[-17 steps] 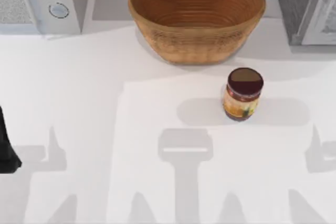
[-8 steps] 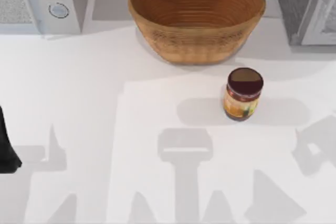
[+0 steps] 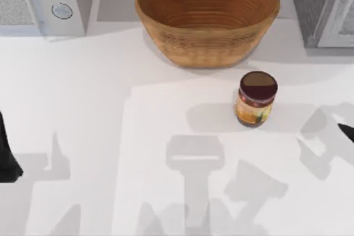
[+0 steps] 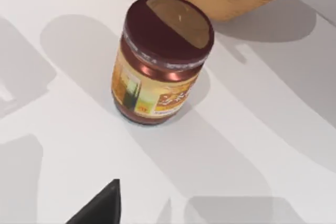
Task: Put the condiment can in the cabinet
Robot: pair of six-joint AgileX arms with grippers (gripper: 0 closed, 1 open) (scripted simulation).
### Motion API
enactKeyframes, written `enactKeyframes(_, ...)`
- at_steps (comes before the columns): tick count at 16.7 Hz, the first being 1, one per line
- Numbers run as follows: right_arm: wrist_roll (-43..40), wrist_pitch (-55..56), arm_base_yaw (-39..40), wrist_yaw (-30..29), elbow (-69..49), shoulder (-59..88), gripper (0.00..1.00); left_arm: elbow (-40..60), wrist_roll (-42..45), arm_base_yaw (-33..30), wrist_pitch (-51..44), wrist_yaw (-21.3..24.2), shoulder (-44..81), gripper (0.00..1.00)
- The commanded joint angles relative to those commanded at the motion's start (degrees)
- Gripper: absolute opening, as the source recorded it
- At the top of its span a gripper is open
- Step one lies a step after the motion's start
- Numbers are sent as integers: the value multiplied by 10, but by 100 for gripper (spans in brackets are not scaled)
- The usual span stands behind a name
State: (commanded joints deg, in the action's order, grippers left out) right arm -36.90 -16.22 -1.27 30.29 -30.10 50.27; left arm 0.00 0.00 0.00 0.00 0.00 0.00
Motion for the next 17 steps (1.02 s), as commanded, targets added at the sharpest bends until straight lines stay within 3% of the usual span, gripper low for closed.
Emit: enactKeyframes(17, -323, -148, -2, 260, -249, 441, 100, 0, 0, 0, 0, 0, 0, 100)
